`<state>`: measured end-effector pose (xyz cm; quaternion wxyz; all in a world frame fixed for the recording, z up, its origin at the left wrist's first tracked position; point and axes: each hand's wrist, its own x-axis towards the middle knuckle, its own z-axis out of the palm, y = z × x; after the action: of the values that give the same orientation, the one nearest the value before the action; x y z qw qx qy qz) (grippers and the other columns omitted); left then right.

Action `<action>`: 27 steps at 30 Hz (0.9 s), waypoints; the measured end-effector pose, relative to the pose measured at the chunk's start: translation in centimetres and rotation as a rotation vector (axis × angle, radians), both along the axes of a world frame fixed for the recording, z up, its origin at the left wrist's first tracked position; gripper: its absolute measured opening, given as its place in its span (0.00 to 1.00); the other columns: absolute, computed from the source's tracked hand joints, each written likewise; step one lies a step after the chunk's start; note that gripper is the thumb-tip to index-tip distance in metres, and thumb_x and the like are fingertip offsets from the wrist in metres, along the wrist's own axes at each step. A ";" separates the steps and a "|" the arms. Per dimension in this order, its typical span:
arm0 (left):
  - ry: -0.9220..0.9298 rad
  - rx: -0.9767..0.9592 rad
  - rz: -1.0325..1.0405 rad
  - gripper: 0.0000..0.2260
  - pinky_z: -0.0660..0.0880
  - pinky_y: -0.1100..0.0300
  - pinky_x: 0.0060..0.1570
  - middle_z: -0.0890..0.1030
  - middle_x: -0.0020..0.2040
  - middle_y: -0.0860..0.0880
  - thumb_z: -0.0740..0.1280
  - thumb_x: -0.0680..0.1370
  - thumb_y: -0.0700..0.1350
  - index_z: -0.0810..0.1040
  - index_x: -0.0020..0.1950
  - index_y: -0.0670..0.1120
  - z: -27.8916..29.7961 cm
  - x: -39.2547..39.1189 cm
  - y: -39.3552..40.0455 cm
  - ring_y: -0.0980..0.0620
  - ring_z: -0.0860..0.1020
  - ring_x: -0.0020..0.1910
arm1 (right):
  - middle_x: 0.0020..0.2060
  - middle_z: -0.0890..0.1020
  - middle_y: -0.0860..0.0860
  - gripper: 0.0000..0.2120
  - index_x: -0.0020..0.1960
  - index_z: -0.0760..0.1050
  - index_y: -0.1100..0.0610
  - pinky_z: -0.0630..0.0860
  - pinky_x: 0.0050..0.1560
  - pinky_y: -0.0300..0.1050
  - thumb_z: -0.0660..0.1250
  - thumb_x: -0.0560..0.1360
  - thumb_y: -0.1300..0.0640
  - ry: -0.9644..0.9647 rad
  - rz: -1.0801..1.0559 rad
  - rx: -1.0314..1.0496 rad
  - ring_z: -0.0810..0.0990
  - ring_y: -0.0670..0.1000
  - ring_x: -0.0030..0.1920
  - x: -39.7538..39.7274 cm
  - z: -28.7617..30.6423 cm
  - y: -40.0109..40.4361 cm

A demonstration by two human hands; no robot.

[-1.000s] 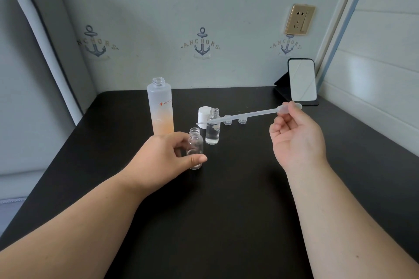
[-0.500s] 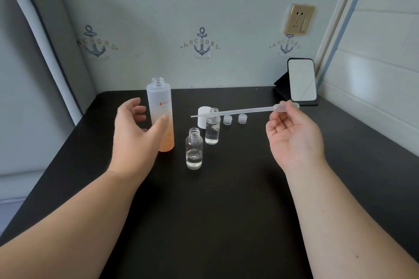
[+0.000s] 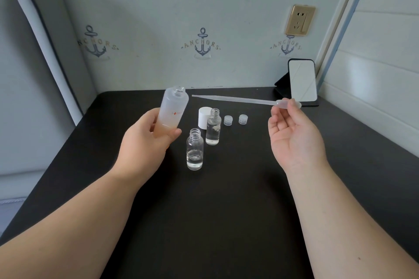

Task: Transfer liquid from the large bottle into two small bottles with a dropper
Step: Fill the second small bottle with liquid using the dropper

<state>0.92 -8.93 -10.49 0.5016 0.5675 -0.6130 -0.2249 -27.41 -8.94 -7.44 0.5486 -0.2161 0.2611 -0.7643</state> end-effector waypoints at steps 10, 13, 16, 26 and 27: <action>-0.083 -0.030 -0.010 0.09 0.77 0.52 0.44 0.80 0.45 0.59 0.71 0.76 0.53 0.77 0.55 0.62 0.3 -0.2 0.3 0.52 0.80 0.45 | 0.41 0.86 0.51 0.05 0.50 0.81 0.60 0.80 0.44 0.39 0.69 0.80 0.59 0.003 -0.027 -0.005 0.85 0.49 0.41 0.0 0.2 0.3; -0.087 -0.033 -0.008 0.09 0.74 0.54 0.42 0.79 0.44 0.59 0.71 0.76 0.52 0.77 0.54 0.61 0.3 -0.2 0.2 0.53 0.79 0.44 | 0.41 0.86 0.50 0.05 0.50 0.80 0.61 0.79 0.44 0.39 0.69 0.80 0.59 -0.005 -0.027 -0.019 0.85 0.49 0.41 0.0 0.2 0.3; -0.104 -0.044 0.000 0.10 0.70 0.57 0.41 0.79 0.43 0.58 0.71 0.76 0.51 0.77 0.55 0.61 0.3 -0.2 0.2 0.56 0.77 0.44 | 0.42 0.86 0.51 0.05 0.50 0.81 0.61 0.79 0.44 0.39 0.69 0.80 0.59 0.018 -0.028 -0.025 0.84 0.49 0.41 -0.1 0.1 0.3; -0.287 -0.160 0.102 0.17 0.65 0.69 0.47 0.75 0.49 0.63 0.74 0.75 0.46 0.77 0.61 0.59 0.0 0.2 -0.1 0.60 0.71 0.50 | 0.41 0.85 0.51 0.10 0.41 0.84 0.54 0.78 0.44 0.39 0.68 0.80 0.60 0.188 -0.067 -0.047 0.82 0.48 0.39 -0.2 0.1 0.4; -0.312 -0.169 0.104 0.18 0.67 0.67 0.48 0.76 0.50 0.62 0.75 0.75 0.45 0.78 0.62 0.58 -0.1 0.2 -0.1 0.58 0.72 0.52 | 0.41 0.85 0.51 0.12 0.40 0.85 0.53 0.78 0.44 0.38 0.68 0.80 0.60 0.220 -0.064 -0.053 0.82 0.48 0.39 -0.2 0.0 0.4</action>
<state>1.09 -9.08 -10.54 0.4573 0.5822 -0.6699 -0.0559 -27.62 -8.55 -7.43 0.4861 -0.3045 0.3063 -0.7598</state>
